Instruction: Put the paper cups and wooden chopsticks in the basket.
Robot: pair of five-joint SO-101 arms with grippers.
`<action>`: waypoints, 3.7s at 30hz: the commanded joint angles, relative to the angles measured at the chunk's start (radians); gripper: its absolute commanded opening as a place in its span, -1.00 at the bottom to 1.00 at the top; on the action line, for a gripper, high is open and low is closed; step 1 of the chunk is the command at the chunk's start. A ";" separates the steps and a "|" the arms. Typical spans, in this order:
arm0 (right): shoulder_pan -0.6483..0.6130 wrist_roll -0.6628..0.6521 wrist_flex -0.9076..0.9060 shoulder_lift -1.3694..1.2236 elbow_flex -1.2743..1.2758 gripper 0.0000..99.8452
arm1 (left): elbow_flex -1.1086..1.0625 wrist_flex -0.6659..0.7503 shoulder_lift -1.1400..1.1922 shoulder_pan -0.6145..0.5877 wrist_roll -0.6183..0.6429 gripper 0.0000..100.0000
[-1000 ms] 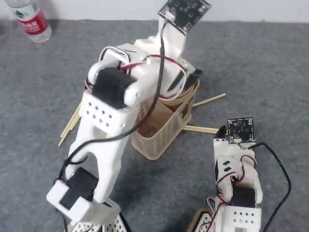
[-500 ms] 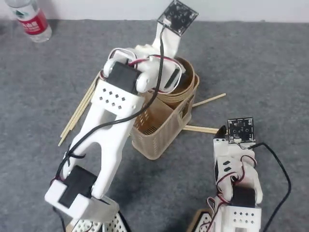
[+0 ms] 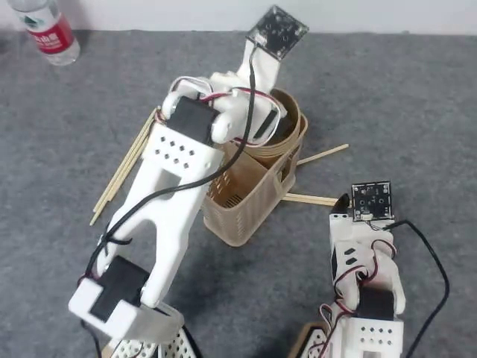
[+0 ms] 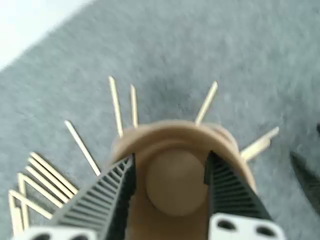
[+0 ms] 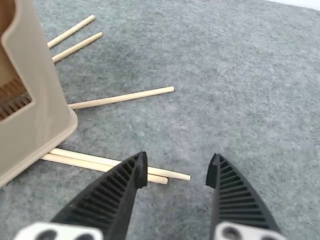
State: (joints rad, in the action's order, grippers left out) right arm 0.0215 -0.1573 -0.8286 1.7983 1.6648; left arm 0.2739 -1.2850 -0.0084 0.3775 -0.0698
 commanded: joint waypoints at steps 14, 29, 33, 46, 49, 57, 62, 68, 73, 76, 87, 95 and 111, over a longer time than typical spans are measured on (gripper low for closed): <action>0.008 -0.012 0.012 0.015 0.018 -0.58 | 0.033 -0.035 -0.115 -0.049 0.003 -0.57; 0.007 -0.012 0.016 0.012 0.018 -0.58 | -0.269 0.176 -0.157 -0.049 0.003 -0.57; 0.007 -0.012 0.018 0.012 0.018 -0.58 | -0.062 0.074 -0.222 -0.040 0.005 -0.57; 0.007 -0.012 0.010 0.012 0.018 -0.58 | 0.266 -0.181 -0.166 -0.123 -0.114 -0.57; 0.007 -0.012 0.010 0.012 0.018 -0.58 | 0.266 -0.183 -0.112 -0.135 -0.110 -0.57; 0.007 -0.012 0.010 0.012 0.018 -0.58 | 0.269 -0.184 0.051 -0.098 -0.109 -0.57; 0.007 -0.012 0.013 0.012 0.018 -0.58 | 0.269 -0.199 0.152 -0.086 -0.115 -0.57; 0.007 -0.012 0.015 0.012 0.018 -0.58 | 0.269 -0.238 0.273 -0.089 -0.166 -0.57; 0.007 -0.012 0.016 0.012 0.018 -0.58 | 0.272 -0.290 0.377 -0.084 -0.209 -0.61; 0.007 -0.012 0.016 0.012 0.018 -0.58 | 0.272 -0.299 0.397 -0.078 -0.265 -0.88; 0.007 -0.012 0.016 0.012 0.018 -0.58 | 0.452 -0.470 0.394 -0.026 -0.344 -0.98; 0.007 -0.012 0.018 0.012 0.018 -0.58 | 0.481 -0.474 0.313 0.029 -0.345 -0.98; 0.503 0.339 0.097 0.016 -0.028 -0.58 | 0.476 -0.474 0.290 0.247 -0.345 -0.98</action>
State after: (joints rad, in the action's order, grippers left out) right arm 0.3821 0.0330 -0.7626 1.7983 1.6632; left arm 0.7281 -1.7238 0.3659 0.5769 -0.4120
